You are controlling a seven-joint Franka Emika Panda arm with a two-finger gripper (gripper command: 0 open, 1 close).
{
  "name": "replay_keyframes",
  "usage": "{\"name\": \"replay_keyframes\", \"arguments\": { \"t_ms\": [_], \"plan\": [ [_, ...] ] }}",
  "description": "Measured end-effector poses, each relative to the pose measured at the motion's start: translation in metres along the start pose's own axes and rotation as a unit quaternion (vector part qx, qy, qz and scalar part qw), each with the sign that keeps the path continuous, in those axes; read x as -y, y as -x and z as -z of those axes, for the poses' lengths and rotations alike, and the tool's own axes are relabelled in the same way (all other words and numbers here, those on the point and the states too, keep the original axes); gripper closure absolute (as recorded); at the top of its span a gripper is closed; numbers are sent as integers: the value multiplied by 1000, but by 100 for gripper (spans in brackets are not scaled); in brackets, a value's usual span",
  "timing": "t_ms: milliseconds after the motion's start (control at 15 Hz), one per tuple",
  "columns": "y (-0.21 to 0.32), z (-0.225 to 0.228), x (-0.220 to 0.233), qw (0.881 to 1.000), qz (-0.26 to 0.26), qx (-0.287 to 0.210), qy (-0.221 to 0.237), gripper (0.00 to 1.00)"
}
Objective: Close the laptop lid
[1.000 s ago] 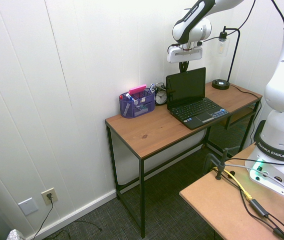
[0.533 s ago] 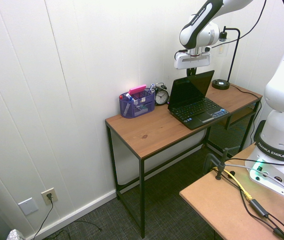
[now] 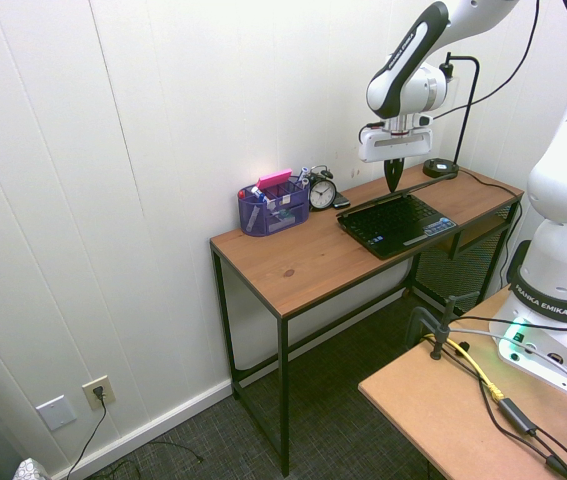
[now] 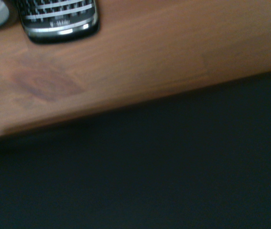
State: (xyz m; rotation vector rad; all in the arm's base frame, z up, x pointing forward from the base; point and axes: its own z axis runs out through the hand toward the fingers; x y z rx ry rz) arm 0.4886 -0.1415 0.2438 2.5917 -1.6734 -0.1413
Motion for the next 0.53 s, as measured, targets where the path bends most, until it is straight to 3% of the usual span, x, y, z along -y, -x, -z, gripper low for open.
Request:
{"name": "replay_keyframes", "arguments": {
  "t_ms": [333, 533],
  "plan": [
    [3, -47, -14, 999, -6, 29, 32, 100],
    [-2, -54, -18, 999, -4, 36, 25, 100]
  ]
}}
